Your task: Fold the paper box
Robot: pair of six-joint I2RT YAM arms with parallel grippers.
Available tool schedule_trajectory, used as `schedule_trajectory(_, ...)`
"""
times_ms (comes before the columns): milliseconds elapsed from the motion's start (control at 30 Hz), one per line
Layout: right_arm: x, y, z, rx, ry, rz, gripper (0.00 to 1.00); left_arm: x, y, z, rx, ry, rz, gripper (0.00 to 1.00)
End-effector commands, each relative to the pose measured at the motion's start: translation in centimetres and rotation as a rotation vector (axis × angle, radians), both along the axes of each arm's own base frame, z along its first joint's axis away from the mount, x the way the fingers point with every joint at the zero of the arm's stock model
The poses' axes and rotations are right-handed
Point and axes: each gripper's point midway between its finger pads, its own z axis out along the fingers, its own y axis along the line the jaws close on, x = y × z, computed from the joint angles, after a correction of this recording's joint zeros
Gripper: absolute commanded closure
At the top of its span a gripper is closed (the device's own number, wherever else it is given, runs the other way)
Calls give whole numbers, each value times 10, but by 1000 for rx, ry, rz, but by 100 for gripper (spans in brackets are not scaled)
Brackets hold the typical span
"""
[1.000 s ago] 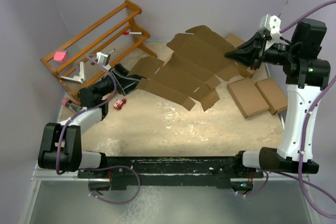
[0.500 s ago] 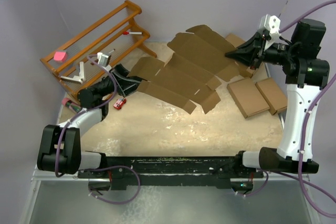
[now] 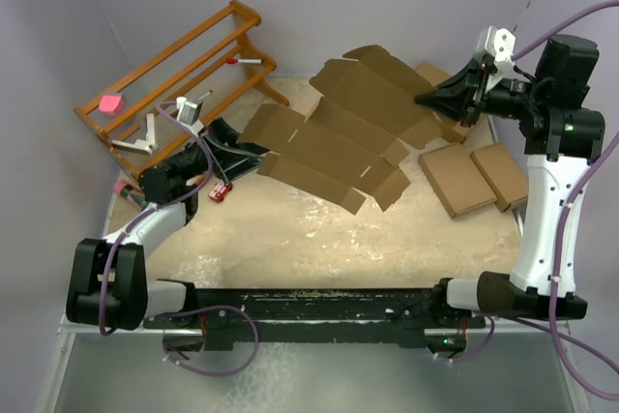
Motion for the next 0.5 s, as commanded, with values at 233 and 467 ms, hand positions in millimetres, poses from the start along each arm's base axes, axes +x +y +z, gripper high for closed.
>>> schedule_trajectory(233,-3,1,5,9,-51,22,100,-27,-16,9,-8,-158,-69,21)
schedule_trajectory(467,-4,1,6,5,-68,18,100,-24,-23,4,-12,-138,-86,21)
